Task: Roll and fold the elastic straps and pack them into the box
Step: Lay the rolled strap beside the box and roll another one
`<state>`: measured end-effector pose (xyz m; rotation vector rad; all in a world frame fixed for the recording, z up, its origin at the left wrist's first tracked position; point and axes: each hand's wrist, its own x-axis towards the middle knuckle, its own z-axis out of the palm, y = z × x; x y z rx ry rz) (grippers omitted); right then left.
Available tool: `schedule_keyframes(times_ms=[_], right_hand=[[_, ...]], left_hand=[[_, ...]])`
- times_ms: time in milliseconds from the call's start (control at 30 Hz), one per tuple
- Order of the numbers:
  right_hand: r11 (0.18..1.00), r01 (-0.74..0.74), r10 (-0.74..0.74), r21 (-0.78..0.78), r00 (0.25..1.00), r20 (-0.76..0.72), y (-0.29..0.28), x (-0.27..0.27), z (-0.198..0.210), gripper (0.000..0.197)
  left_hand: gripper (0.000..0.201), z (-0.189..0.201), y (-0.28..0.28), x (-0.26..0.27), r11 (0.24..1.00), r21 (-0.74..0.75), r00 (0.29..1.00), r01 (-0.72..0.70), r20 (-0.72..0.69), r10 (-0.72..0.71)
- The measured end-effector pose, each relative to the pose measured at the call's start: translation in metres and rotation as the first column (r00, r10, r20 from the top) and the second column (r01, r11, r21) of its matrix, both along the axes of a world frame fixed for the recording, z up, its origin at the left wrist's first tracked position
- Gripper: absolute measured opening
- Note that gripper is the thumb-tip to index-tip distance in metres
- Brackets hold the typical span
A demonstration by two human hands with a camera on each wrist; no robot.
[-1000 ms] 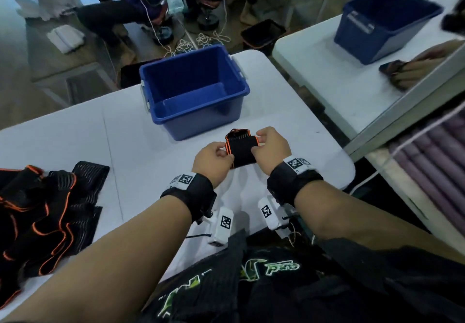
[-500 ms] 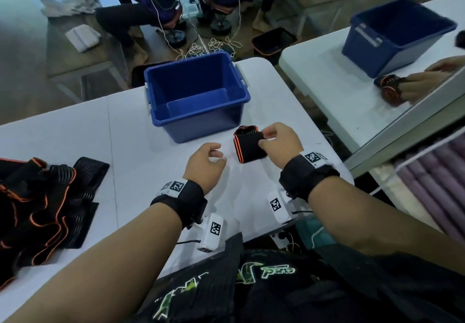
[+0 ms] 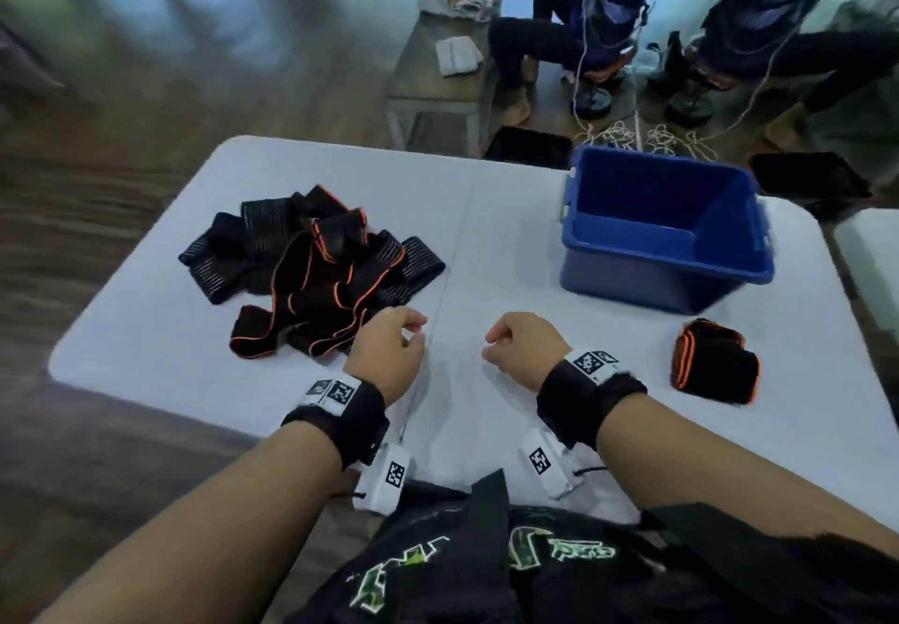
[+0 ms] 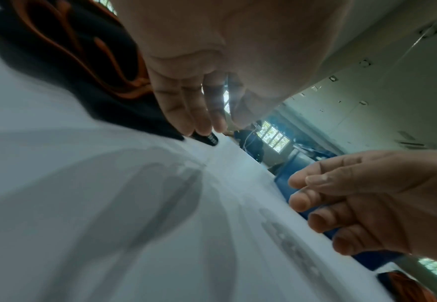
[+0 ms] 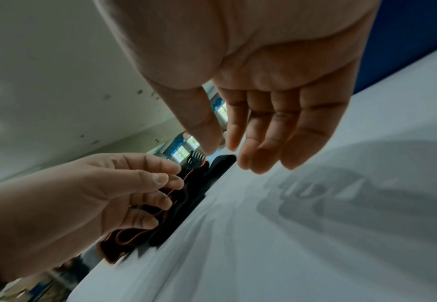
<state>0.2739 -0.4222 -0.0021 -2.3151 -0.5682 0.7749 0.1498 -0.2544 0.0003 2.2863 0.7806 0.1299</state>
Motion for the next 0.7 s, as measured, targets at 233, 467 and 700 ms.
schedule_keyframes(times_ms=[233, 467, 700], right_hand=[[0.98, -0.199, 0.2, -0.031, 0.979, 0.044, 0.073, -0.034, -0.003, 0.008], [0.974, -0.222, 0.224, -0.036, 0.973, 0.059, 0.114, -0.047, -0.003, 0.012], [0.992, -0.122, 0.125, -0.026, 0.975, 0.183, 0.166, -0.002, 0.009, 0.025]], left_hand=[[0.032, -0.01, 0.064, -0.074, 0.964, 0.139, 0.973, -0.227, -0.005, 0.23], [0.043, -0.03, 0.082, -0.097, 0.971, 0.238, 0.963, 0.02, -0.265, 0.045], [0.044, -0.032, 0.087, -0.108, 0.975, 0.206, 0.959, 0.087, -0.281, -0.026]])
